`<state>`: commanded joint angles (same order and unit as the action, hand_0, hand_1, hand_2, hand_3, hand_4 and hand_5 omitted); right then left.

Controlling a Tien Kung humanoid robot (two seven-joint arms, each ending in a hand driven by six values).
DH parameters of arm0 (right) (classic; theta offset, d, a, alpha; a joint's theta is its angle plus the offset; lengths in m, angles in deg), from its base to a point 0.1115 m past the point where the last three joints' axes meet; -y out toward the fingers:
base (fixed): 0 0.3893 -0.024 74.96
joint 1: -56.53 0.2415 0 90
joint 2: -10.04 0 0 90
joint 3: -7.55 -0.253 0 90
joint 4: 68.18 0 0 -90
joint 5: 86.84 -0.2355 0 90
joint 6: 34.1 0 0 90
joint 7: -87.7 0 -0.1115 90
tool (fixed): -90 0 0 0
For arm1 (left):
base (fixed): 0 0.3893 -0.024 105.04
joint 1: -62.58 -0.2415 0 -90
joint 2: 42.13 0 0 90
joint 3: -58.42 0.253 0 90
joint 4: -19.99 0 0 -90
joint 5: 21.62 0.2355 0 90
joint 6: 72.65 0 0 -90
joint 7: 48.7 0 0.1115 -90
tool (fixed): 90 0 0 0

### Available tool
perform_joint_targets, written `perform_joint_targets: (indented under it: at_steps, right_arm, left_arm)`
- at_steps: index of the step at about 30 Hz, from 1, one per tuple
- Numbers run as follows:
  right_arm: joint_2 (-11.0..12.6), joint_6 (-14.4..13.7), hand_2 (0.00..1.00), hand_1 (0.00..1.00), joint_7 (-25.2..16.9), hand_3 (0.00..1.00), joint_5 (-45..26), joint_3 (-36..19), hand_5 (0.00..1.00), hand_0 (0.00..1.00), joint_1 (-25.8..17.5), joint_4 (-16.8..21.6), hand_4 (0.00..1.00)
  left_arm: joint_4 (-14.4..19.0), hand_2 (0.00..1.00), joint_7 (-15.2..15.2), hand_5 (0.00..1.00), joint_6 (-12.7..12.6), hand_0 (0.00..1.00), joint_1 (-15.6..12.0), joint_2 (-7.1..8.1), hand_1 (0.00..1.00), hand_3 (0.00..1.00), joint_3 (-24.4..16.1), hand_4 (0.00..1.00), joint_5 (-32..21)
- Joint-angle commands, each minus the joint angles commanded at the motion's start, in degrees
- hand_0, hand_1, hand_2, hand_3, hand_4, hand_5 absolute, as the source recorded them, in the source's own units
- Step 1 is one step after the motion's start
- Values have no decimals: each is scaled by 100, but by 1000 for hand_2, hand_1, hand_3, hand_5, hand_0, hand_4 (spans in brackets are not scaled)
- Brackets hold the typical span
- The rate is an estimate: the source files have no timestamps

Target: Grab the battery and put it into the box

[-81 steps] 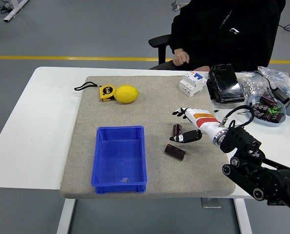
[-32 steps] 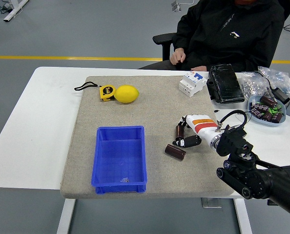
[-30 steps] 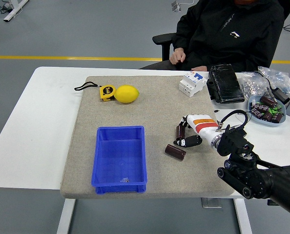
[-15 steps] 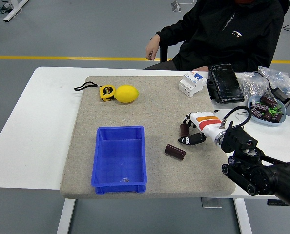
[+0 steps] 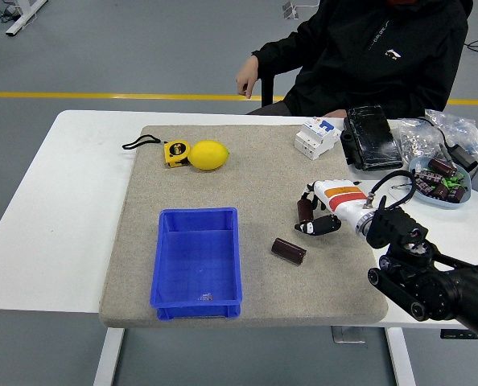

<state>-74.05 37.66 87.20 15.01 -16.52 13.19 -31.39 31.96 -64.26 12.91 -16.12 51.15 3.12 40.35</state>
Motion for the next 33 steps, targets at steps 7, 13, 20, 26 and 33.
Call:
perform_joint_targets:
  at_steps: [7,13,20,26,33]
  right_arm:
    - [44,5,473,392,27,498,123,-131,322,226,26,276,788]
    - [51,1,472,390,97,498,267,-225,319,223,88,729,782]
    - [42,-39,471,391,271,498,451,-215,311,223,121,1671,771]
    - [-34,88,477,406,397,498,457,-54,304,238,147,2606,763]
    - [-266,545,563,472,622,579,538,328,316,322,288,3065,804]
  left_arm:
    - [-1,662,-2,541,-3,723,-8,13,699,585,-12,632,-4]
    - [-2,663,-7,539,-5,723,-7,26,699,585,-35,633,21]
    - [-4,663,-12,539,-7,723,-6,34,699,585,-81,633,65]
    - [-4,664,-15,539,-4,723,-4,37,699,585,-93,633,85]
    - [2,663,-38,539,7,724,-13,43,699,585,-138,632,157]
